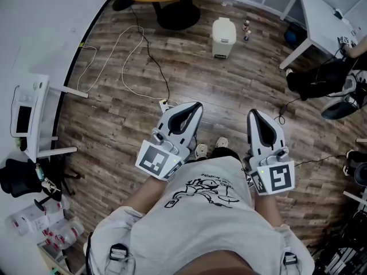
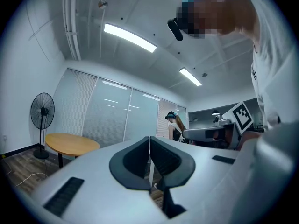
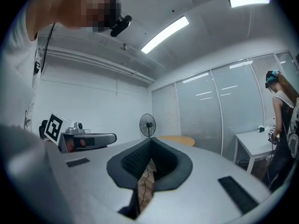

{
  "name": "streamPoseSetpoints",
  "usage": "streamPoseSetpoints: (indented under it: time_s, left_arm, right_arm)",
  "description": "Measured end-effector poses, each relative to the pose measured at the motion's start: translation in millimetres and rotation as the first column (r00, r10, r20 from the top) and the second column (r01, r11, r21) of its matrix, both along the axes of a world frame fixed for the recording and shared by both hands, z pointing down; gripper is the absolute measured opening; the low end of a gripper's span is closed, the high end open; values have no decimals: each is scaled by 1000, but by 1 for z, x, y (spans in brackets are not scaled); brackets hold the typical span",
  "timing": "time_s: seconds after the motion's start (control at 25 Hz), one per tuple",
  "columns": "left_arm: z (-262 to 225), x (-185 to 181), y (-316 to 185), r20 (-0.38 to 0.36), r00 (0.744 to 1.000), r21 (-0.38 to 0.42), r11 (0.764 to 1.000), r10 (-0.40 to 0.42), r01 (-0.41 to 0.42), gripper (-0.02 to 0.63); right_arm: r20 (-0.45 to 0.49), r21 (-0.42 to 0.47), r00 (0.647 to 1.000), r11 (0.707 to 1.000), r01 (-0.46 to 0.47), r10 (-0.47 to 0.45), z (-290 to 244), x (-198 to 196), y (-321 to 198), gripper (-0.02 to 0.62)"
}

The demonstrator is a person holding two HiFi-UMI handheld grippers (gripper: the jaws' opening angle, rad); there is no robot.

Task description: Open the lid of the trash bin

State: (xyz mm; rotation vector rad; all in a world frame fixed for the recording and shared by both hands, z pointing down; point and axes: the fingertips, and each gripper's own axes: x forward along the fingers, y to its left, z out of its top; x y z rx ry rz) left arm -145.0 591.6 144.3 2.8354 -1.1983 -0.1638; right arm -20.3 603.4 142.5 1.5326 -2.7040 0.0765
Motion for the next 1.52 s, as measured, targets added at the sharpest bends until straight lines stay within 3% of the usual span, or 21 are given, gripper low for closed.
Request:
streamPoseSetpoints:
  time_s: [0.6,1.52]
  left_arm:
    - [9,13,-55,-3,1000,-17,1000,-4,4,20]
    - [-2,111,-208,21,999,-8,999,-36,36,20]
  right_arm:
    - [-15,-11,1000,1000,17,-17,8,8,-58,6]
    - [-23,-7,999,999,43,-43,1,111,-213,6]
